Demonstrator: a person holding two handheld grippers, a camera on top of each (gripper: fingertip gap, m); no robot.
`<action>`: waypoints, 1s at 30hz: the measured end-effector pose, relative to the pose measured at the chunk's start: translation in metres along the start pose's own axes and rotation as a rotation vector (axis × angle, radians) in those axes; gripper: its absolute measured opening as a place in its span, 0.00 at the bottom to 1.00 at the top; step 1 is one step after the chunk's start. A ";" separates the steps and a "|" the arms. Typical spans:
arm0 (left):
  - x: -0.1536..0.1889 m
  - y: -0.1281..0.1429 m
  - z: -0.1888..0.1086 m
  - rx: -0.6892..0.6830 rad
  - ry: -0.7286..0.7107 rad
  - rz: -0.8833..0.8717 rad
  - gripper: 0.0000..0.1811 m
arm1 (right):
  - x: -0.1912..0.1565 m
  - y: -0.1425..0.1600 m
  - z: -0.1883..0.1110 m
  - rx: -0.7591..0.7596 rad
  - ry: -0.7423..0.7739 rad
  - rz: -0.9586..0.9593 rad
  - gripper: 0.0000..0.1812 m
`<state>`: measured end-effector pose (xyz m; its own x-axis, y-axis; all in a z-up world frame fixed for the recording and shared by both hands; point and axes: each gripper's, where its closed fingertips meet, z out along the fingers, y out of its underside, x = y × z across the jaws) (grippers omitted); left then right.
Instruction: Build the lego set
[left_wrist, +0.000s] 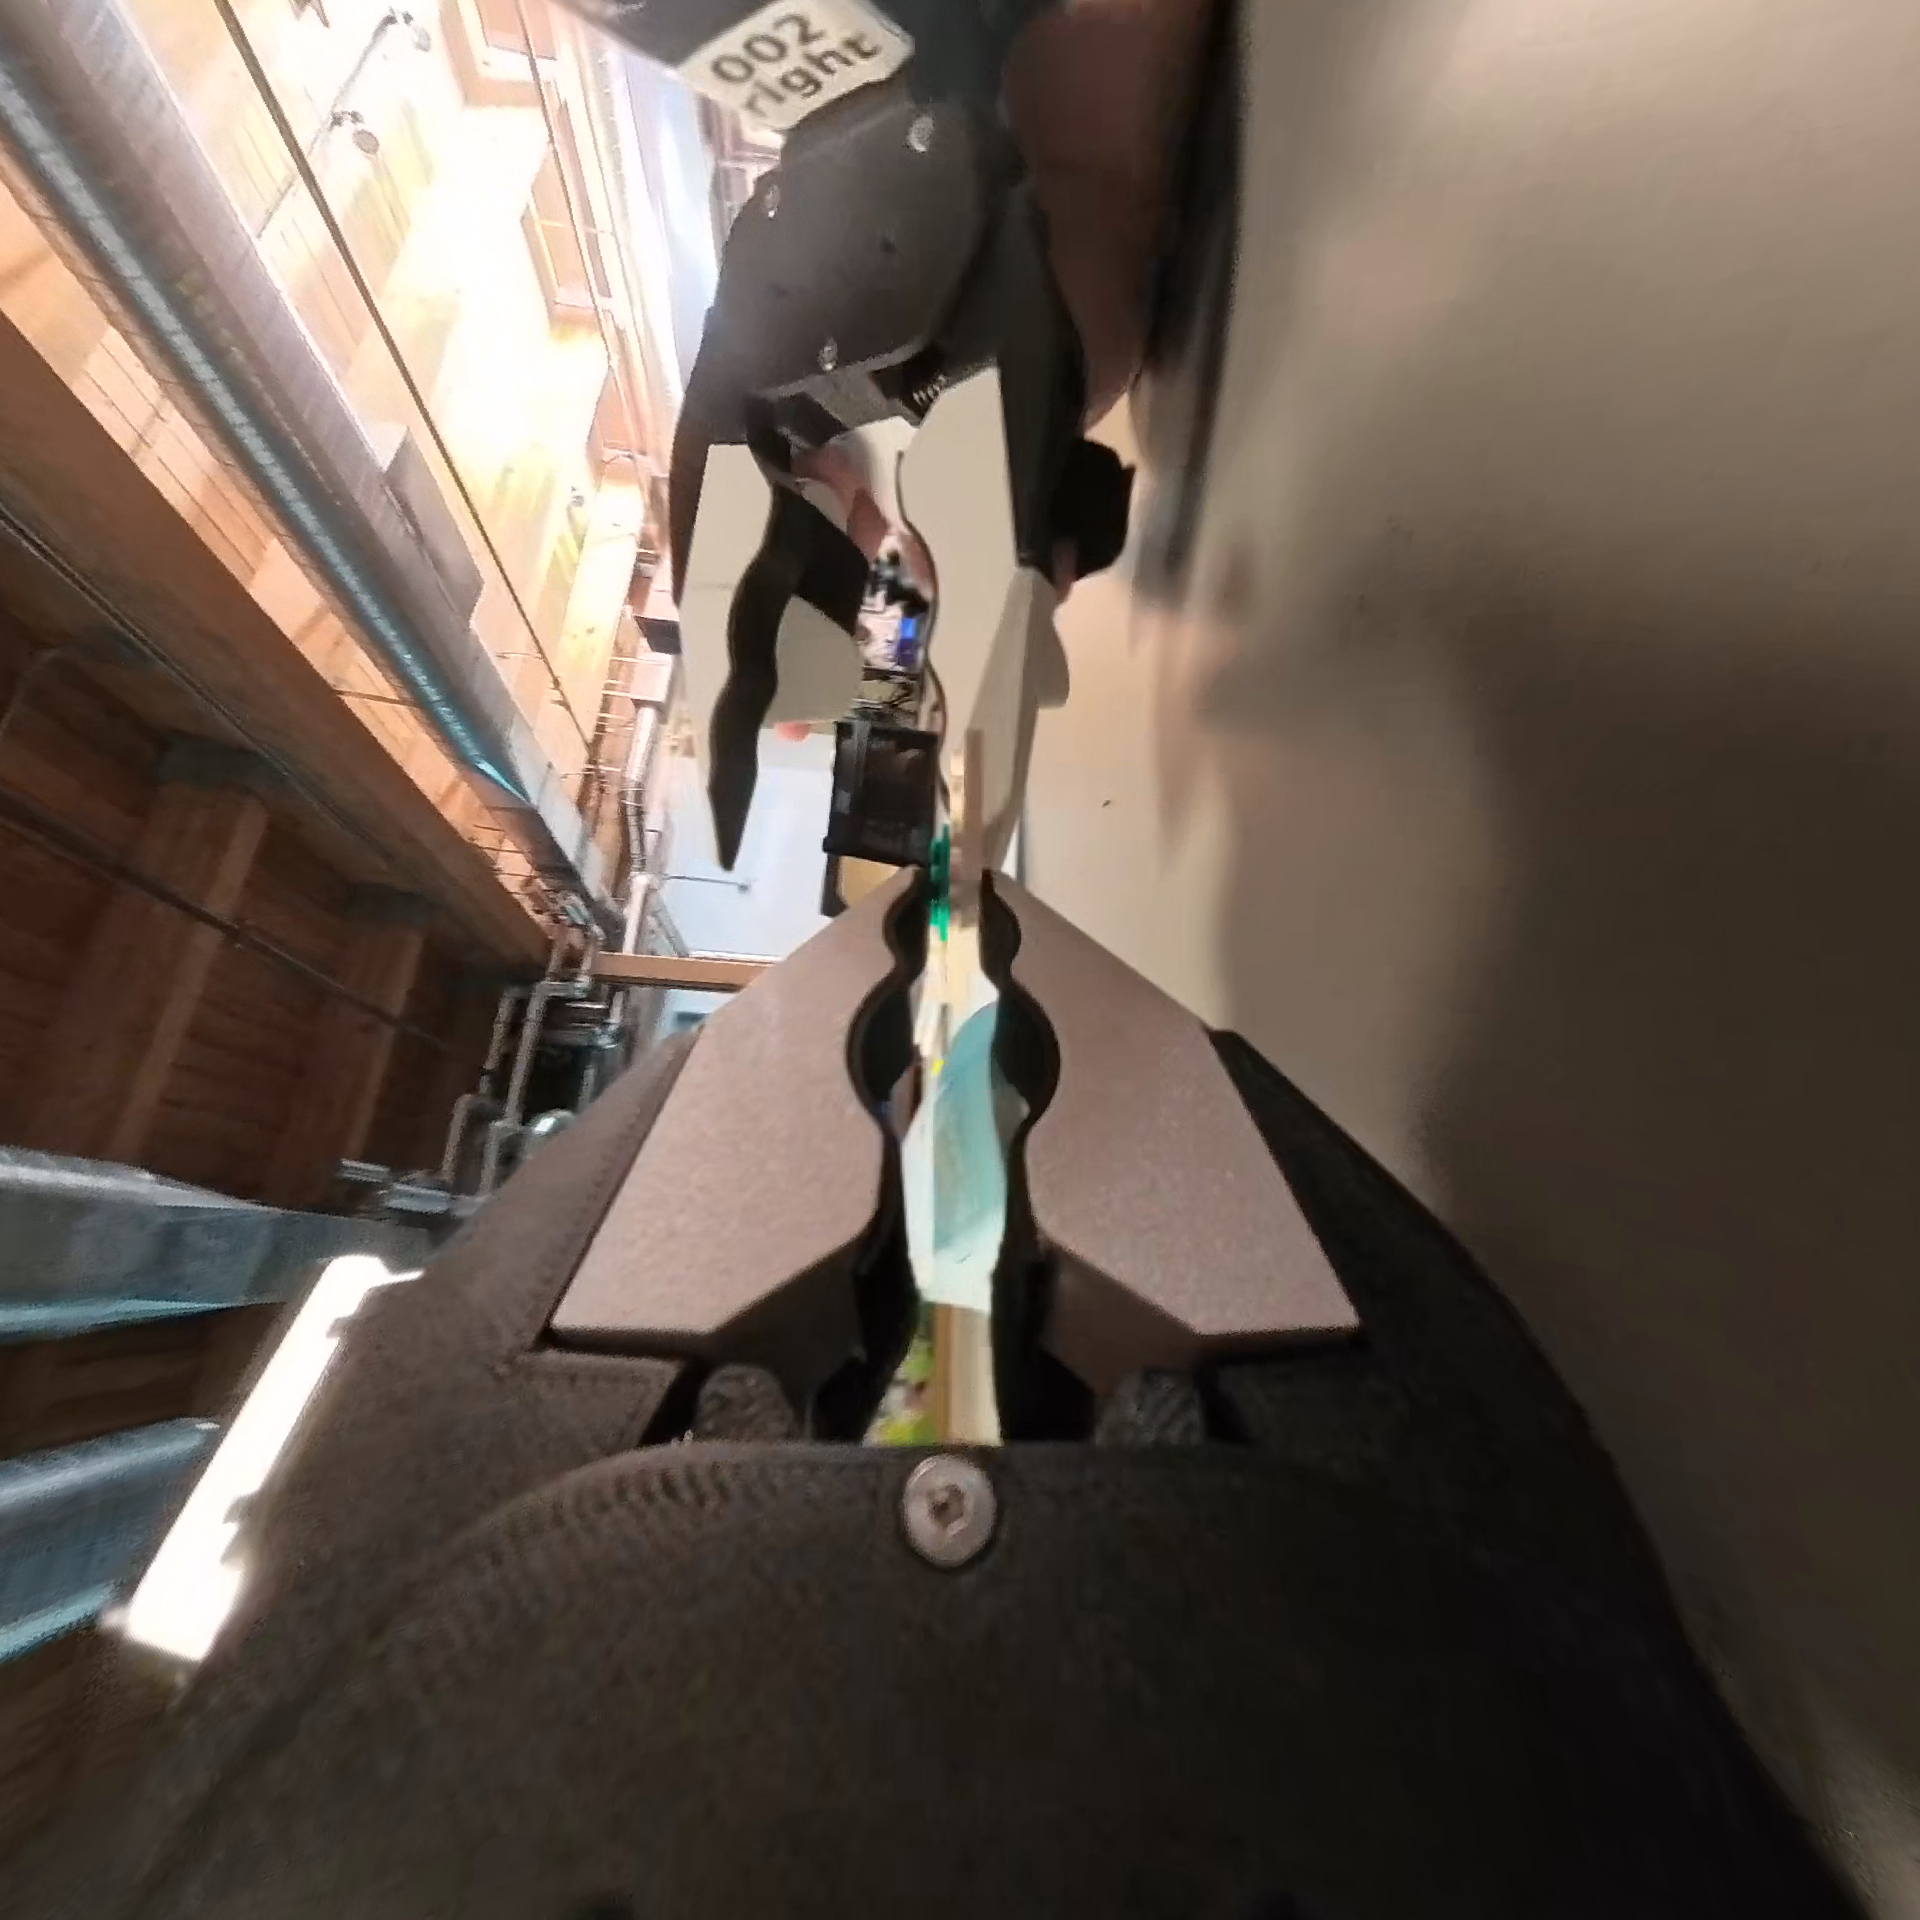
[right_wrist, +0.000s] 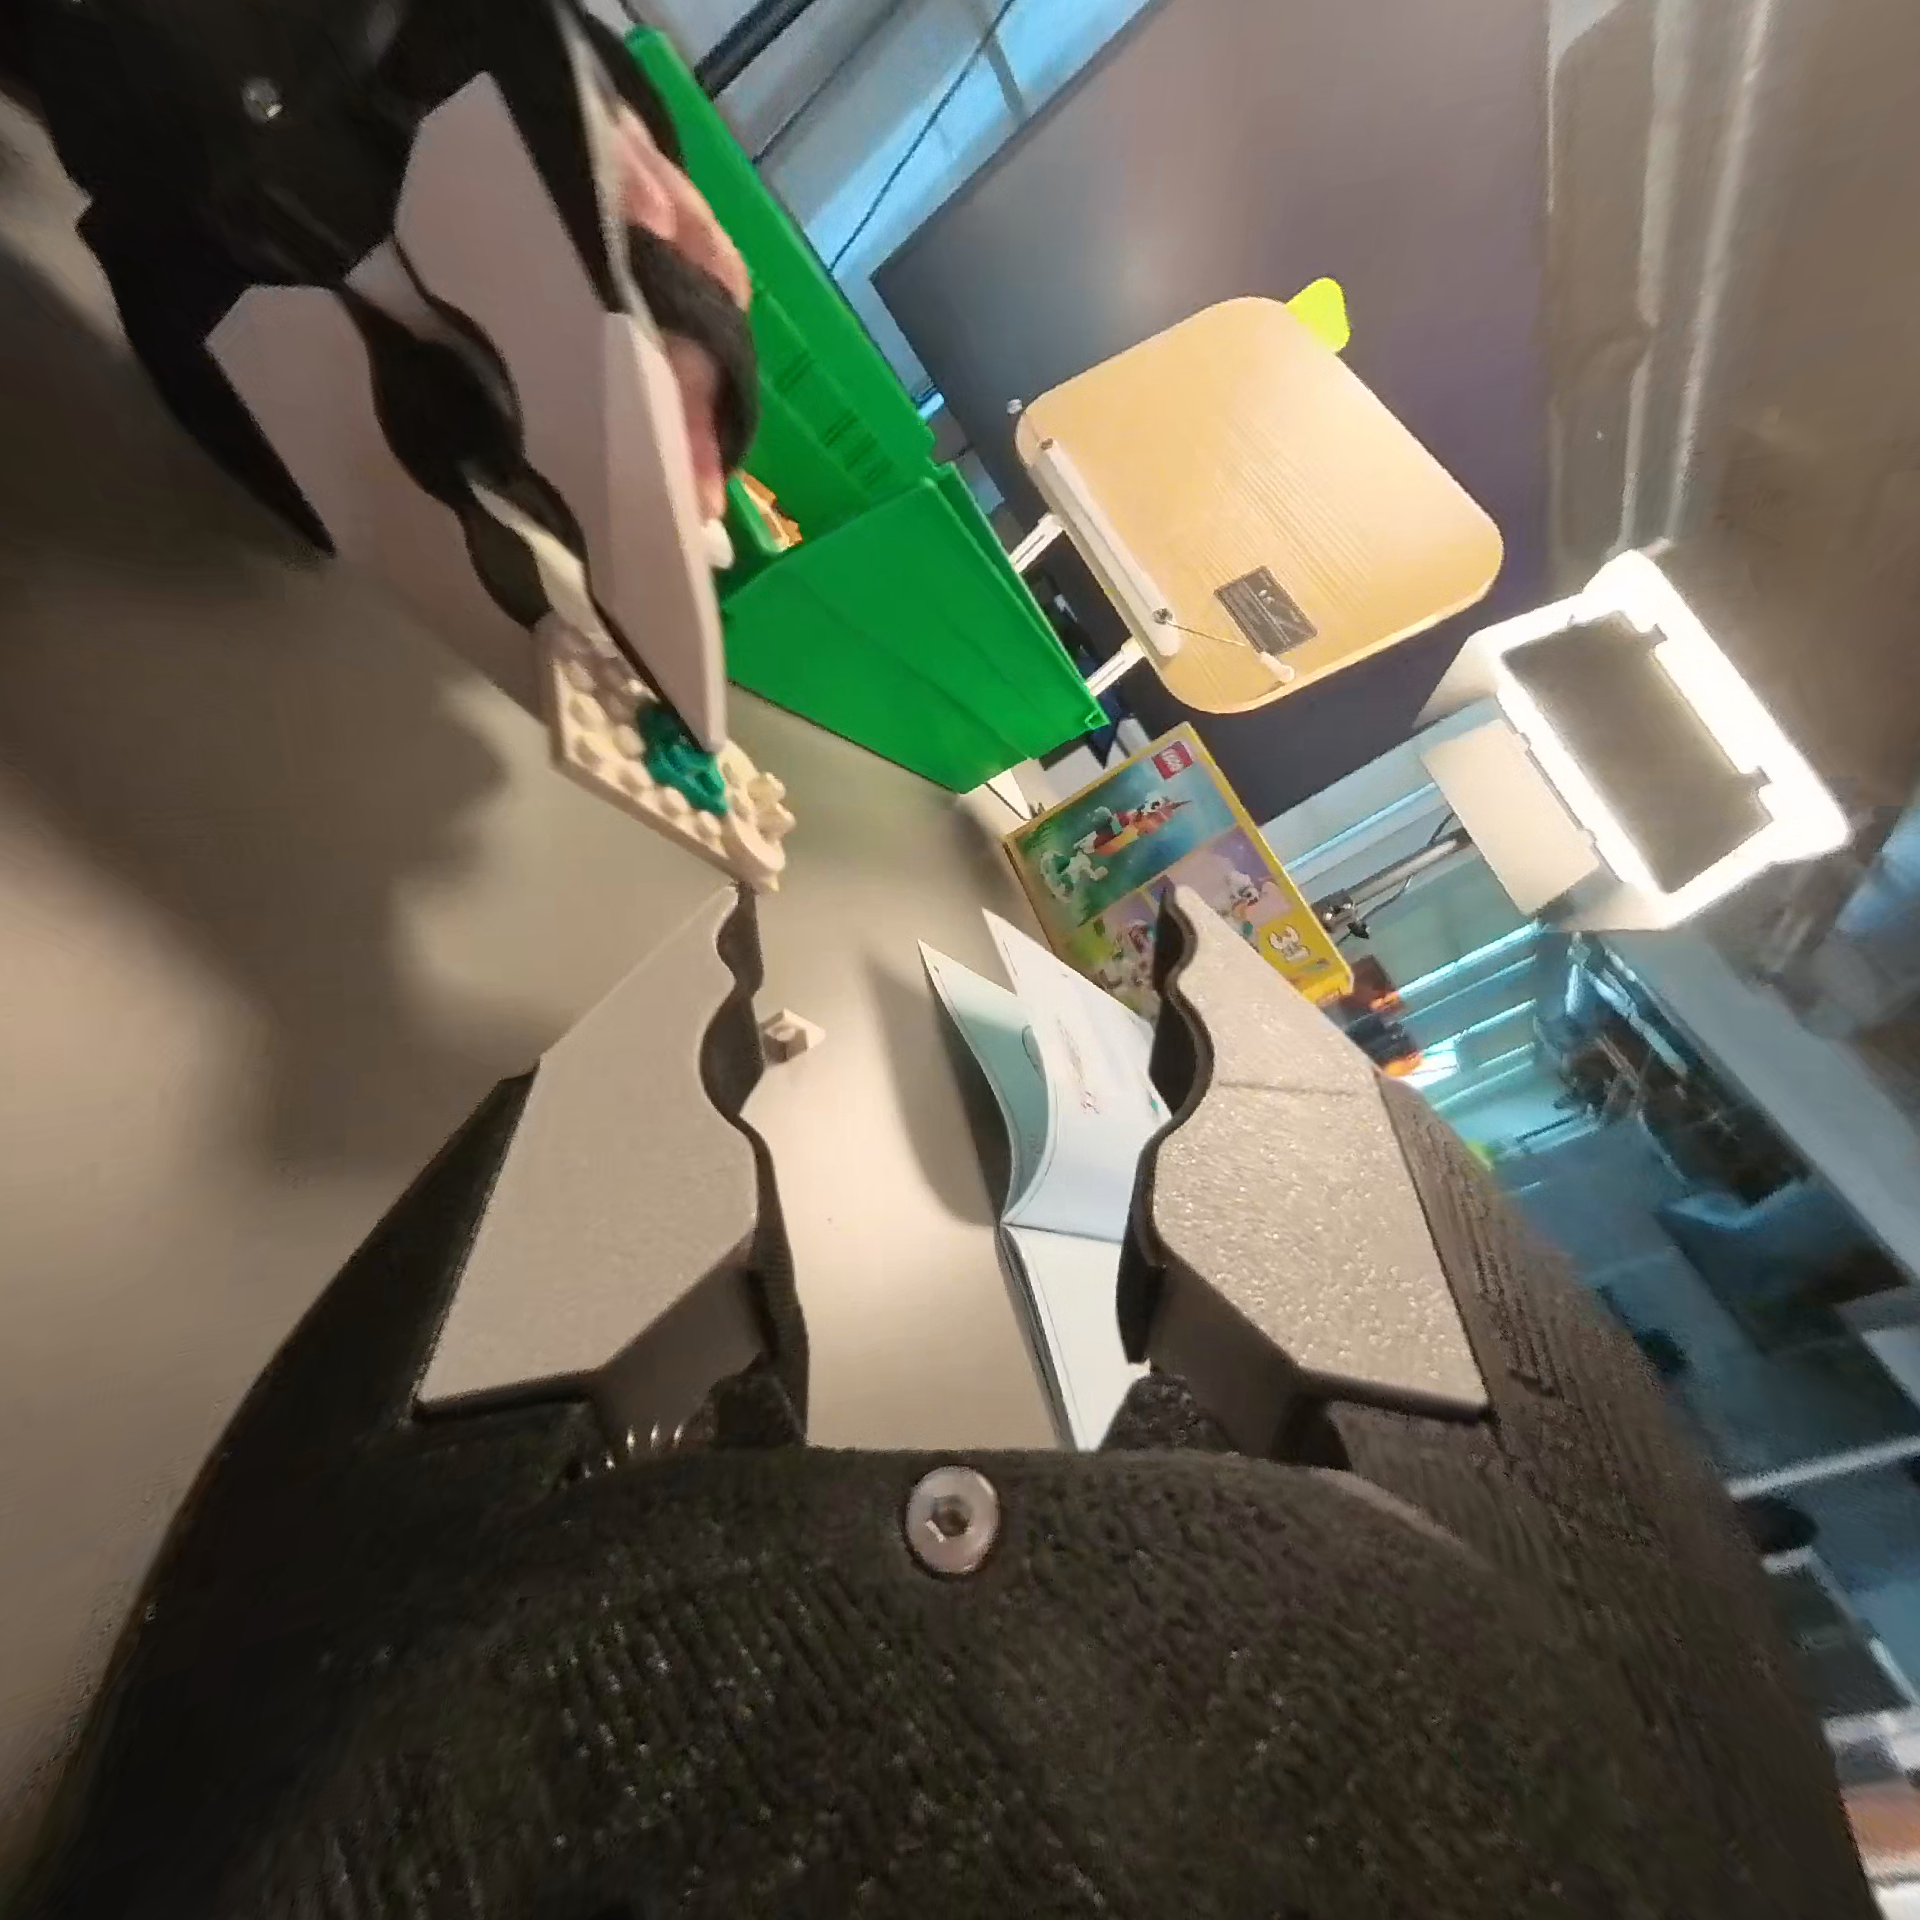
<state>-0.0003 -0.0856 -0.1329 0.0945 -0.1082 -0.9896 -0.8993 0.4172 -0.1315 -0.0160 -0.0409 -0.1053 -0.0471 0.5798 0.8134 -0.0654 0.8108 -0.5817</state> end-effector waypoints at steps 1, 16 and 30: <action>0.001 0.001 0.002 -0.004 0.009 -0.018 0.04 | -0.004 0.000 0.000 0.010 -0.016 -0.035 0.41; -0.017 -0.025 0.018 0.171 0.013 -0.280 0.04 | -0.024 -0.020 -0.011 0.134 -0.112 -0.211 0.06; 0.007 0.029 0.027 -0.131 0.063 -0.125 0.07 | -0.022 0.019 -0.003 -0.137 -0.044 -0.594 0.05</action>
<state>-0.0144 -0.0500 -0.1448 0.1863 -0.2096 -0.9599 -0.9303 0.2766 -0.2410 -0.0132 -0.0380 -0.1343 -0.0837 0.0239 0.9962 0.0356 0.9991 -0.0210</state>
